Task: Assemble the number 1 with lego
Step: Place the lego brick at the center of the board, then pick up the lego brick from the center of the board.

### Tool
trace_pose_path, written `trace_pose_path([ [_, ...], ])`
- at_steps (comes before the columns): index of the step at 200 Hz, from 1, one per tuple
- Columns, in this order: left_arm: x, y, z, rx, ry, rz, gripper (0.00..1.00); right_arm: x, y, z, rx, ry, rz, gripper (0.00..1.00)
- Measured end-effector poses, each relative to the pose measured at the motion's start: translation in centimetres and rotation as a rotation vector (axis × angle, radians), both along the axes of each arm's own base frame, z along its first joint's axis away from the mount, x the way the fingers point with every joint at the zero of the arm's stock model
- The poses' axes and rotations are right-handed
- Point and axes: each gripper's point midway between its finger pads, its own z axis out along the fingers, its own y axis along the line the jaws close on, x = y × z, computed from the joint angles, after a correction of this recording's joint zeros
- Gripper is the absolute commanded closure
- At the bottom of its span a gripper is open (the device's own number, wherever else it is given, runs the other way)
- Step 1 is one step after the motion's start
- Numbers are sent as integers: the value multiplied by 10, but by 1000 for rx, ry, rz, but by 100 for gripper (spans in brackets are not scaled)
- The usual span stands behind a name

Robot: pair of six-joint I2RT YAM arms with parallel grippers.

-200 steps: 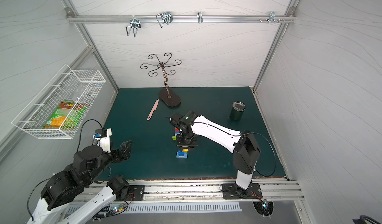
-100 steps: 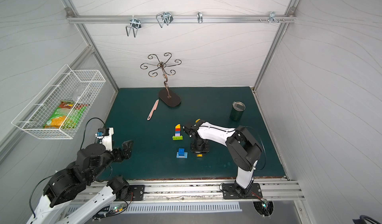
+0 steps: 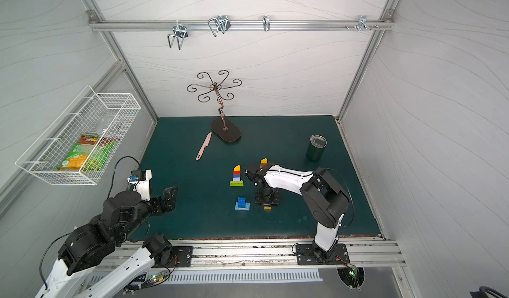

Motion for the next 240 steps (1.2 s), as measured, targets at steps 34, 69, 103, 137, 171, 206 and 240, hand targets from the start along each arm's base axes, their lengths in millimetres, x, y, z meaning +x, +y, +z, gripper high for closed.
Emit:
trace_pose_path([
  [34,1,0,0,3,3,2,0,2,-7,0,-28,-21,-3,41],
  [69,1,0,-1,7,7,3,0,5,-8,7,-23,-48,-6,43],
  [103,1,0,-1,8,8,3,0,8,-7,11,-20,-67,-7,45],
  [137,2,0,-2,9,9,4,0,11,-4,13,-12,-77,-10,45],
  [171,2,-1,-2,10,11,4,0,11,-5,10,-22,-70,-16,46],
  [206,2,-1,-2,10,12,3,0,10,-6,5,-37,-59,-28,50],
  [240,2,-1,-2,10,12,3,0,10,-6,3,-40,-57,-36,59],
])
